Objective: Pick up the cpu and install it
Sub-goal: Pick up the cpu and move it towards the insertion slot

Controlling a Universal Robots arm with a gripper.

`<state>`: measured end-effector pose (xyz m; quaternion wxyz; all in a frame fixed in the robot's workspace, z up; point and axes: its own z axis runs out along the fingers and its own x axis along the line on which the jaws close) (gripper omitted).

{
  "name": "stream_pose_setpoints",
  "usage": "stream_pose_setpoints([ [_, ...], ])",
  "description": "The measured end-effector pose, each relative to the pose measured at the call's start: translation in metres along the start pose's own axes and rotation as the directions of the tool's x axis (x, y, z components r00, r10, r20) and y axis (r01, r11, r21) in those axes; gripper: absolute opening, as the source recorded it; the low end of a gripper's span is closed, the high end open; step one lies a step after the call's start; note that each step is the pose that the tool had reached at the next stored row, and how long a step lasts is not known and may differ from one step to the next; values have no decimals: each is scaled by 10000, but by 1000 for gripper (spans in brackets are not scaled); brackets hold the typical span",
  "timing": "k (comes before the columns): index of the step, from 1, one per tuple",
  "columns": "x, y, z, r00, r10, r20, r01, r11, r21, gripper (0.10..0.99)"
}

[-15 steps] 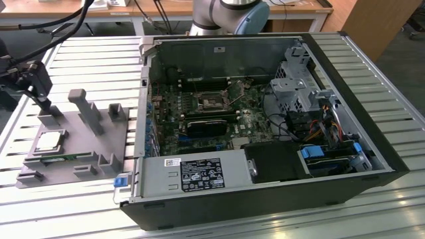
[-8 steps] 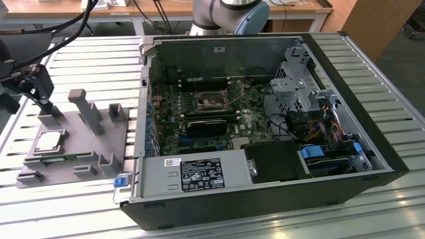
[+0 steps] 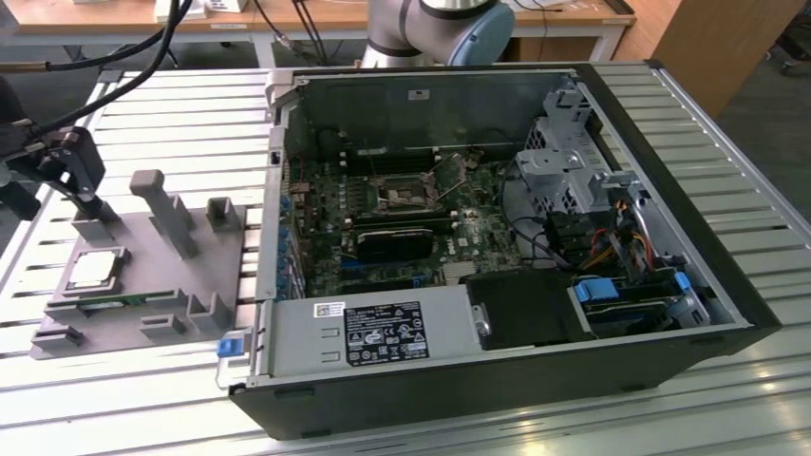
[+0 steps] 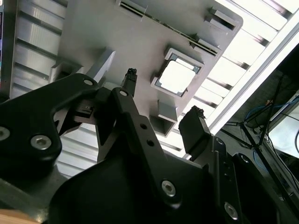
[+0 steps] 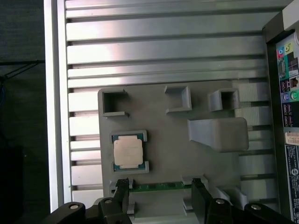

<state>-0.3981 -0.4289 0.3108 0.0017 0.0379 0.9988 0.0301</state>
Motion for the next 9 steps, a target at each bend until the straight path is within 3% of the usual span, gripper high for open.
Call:
stream_pose_setpoints([
  [9, 0, -4, 46, 10000, 5, -87, -5, 10000, 5, 647],
])
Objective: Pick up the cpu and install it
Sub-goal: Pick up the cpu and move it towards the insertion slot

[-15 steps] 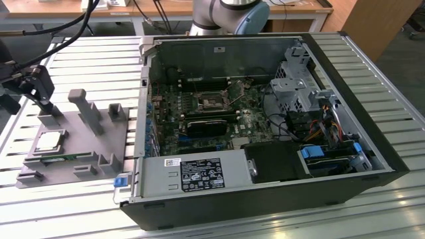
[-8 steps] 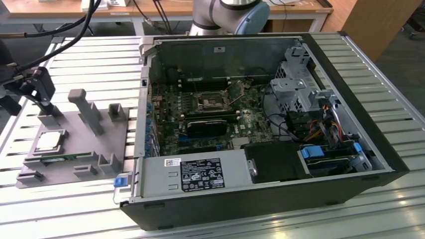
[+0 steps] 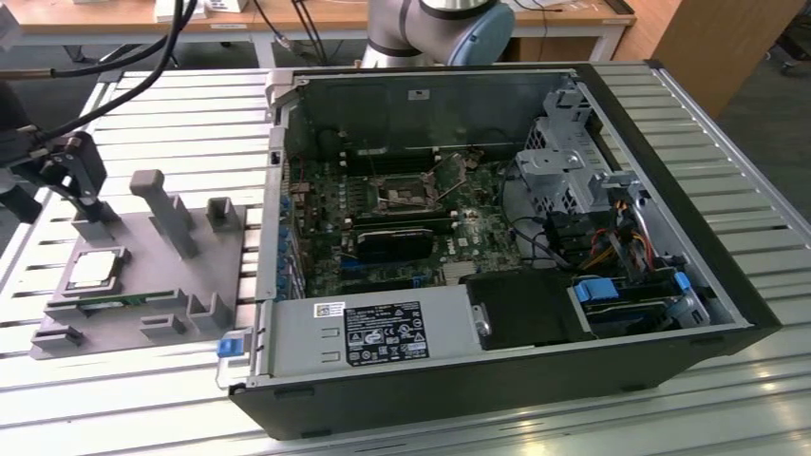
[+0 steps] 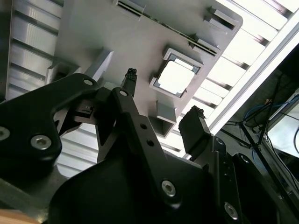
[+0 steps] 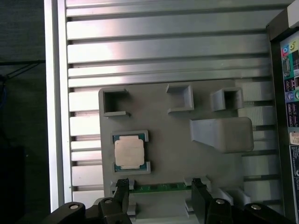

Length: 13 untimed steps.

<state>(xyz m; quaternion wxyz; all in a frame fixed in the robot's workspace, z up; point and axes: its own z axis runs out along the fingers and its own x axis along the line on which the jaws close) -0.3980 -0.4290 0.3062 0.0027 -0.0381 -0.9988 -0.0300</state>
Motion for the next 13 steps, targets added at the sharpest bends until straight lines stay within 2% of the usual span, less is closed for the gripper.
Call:
stream_pose_setpoints([
  [13, 0, -5, 64, 9999, 7, -111, -7, 10000, 9, 647],
])
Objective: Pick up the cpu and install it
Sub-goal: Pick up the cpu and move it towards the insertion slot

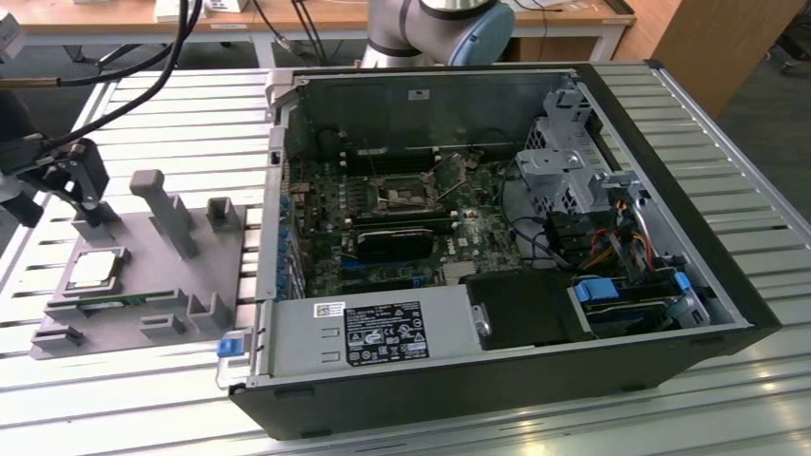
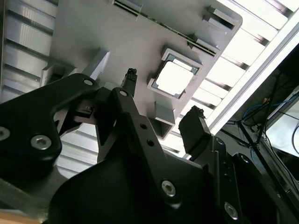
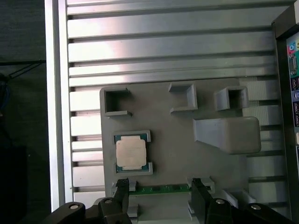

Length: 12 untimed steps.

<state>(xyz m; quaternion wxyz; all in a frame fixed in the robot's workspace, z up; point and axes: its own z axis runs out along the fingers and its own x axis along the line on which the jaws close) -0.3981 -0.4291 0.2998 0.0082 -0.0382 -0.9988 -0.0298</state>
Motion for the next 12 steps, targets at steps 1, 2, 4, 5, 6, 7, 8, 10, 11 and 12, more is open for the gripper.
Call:
stream_pose_setpoints([
  [1, 0, 0, 5, 10000, 1, -10, -1, 10000, 1, 647],
  [2, 0, -1, 11, 10000, 1, -21, -1, 10000, 1, 647],
  [4, 0, -3, 21, 10000, 3, -42, -3, 10000, 3, 647],
  [5, -1, -4, 27, 10000, 3, -56, -3, 10000, 4, 647],
  [6, -2, -7, 33, 10000, 1, -73, -1, 10000, 5, 647],
  [7, -2, -9, 40, 10000, -1, -95, 1, 10000, 7, 647],
  [8, -2, -12, 48, 9999, -3, -120, 4, 10000, 9, 647],
  [10, -2, -17, 63, 9999, -10, -167, 10, 10000, 13, 647],
  [11, -2, -19, 71, 9998, -12, -190, 12, 10000, 14, 647],
  [12, -3, -21, 79, 9998, -11, -217, 12, 10000, 17, 647],
])
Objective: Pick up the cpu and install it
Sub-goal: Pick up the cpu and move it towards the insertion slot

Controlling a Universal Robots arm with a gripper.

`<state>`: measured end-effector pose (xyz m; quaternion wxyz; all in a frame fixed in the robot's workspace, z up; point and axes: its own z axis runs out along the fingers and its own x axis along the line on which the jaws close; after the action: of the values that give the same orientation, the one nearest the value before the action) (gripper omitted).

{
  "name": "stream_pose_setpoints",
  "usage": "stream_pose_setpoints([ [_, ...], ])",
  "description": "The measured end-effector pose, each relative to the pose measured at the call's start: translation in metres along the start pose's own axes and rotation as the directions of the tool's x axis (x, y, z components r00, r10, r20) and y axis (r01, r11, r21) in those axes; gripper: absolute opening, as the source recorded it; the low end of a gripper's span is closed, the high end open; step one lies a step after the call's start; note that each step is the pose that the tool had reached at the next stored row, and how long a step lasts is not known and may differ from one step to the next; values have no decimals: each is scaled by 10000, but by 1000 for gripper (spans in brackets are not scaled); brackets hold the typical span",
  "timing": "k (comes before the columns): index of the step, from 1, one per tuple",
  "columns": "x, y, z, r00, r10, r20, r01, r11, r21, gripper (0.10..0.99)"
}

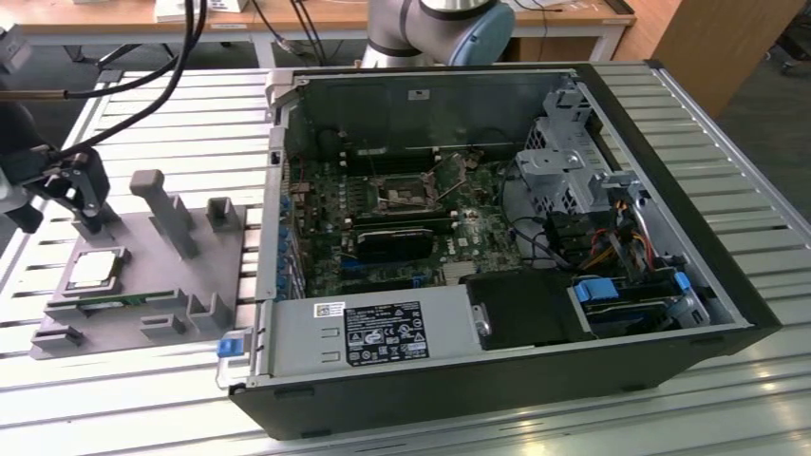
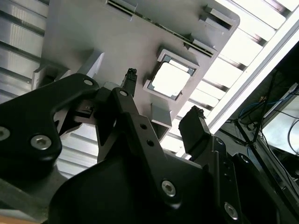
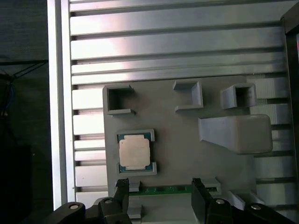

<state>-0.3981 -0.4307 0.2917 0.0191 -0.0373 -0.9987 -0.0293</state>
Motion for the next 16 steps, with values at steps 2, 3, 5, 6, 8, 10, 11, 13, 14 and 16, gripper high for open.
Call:
stream_pose_setpoints([
  [2, -1, -2, 17, 10000, 2, -51, -2, 10000, 3, 647],
  [3, -1, -3, 26, 10000, 4, -73, -4, 10000, 5, 647],
  [5, -2, -4, 40, 9999, 6, -116, -6, 10000, 9, 647],
  [6, -2, -4, 48, 9999, 8, -139, -8, 10000, 10, 647],
  [8, -3, -5, 60, 9998, 10, -178, -10, 10000, 13, 647],
  [10, -3, -6, 74, 9998, 13, -217, -12, 10000, 16, 647],
  [11, -3, -7, 81, 9997, 14, -233, -14, 10000, 17, 647],
  [13, -4, -8, 94, 9996, 16, -269, -15, 10000, 20, 647],
  [14, -4, -9, 100, 9996, 17, -285, -17, 10000, 22, 647],
  [16, -5, -9, 111, 9995, 19, -317, -19, 10000, 24, 647],
])
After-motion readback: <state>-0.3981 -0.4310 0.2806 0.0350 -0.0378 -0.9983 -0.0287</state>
